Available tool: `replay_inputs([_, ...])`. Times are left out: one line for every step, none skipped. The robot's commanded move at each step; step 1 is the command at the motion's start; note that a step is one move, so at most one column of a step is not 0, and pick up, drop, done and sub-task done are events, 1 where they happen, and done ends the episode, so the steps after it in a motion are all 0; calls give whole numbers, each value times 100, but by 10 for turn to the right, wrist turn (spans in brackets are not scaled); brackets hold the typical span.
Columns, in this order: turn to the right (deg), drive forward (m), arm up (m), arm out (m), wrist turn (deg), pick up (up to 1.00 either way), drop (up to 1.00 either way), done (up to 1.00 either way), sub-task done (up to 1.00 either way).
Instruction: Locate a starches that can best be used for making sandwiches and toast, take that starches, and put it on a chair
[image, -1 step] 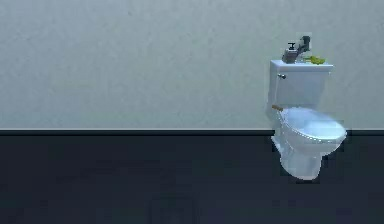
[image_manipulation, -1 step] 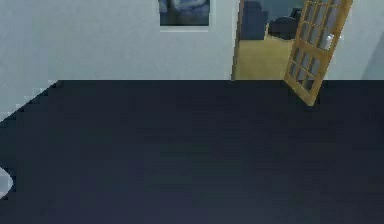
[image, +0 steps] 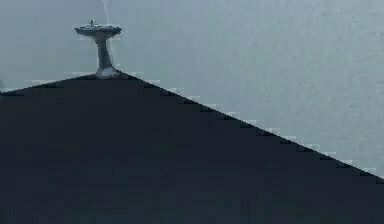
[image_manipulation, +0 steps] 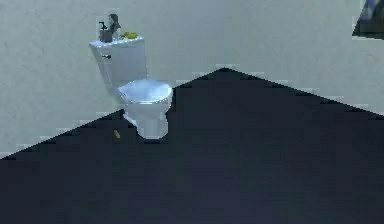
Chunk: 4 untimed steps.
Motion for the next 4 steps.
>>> replay_inputs([-450,0,0,0,0,0,0,0,0])
replay_inputs([-450,0,0,0,0,0,0,0,0])
replay_inputs([-240,0,0,0,0,0,0,0,0])
replay_inputs([0,100,0,0,0,0,0,0,0])
